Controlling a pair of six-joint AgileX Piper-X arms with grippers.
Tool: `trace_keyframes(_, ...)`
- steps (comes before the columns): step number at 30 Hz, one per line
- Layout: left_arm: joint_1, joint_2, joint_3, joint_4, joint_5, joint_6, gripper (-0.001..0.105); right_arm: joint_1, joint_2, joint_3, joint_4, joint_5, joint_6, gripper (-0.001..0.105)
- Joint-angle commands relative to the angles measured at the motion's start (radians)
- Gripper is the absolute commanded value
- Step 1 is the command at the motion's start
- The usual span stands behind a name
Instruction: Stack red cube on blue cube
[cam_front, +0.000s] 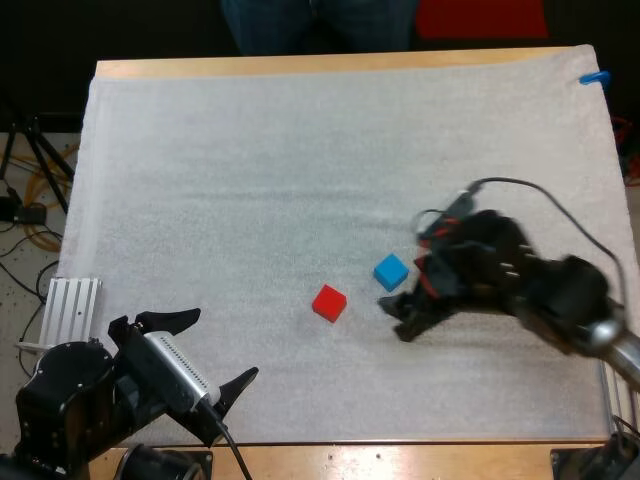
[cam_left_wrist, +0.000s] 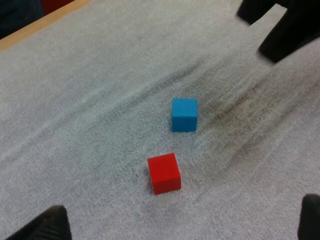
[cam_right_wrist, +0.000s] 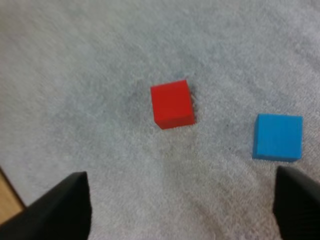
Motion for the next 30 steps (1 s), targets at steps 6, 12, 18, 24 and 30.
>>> trace_keyframes(6, -0.001, -0.002, -0.006, 0.005, -0.002, 0.006, 0.087, 0.048, 0.168, -0.064, -0.044, 0.024, -0.010, 0.078)
trace_keyframes(12, -0.001, -0.002, -0.006, 0.005, -0.002, 0.006, 0.087, 0.075, 0.305, -0.109, -0.118, 0.009, -0.035, 0.078)
trace_keyframes(18, -0.001, -0.002, -0.006, 0.005, -0.002, 0.006, 0.087, 0.077, 0.418, -0.159, -0.125, -0.013, -0.106, 0.078)
trace_keyframes(24, -0.001, -0.002, -0.006, 0.005, -0.002, 0.006, 0.087, 0.077, 0.523, -0.207, -0.124, -0.062, -0.126, 0.078)
trace_keyframes(30, -0.001, -0.002, -0.006, 0.005, -0.002, 0.006, 0.087, 0.077, 0.613, -0.229, -0.124, -0.076, -0.125, 0.078)
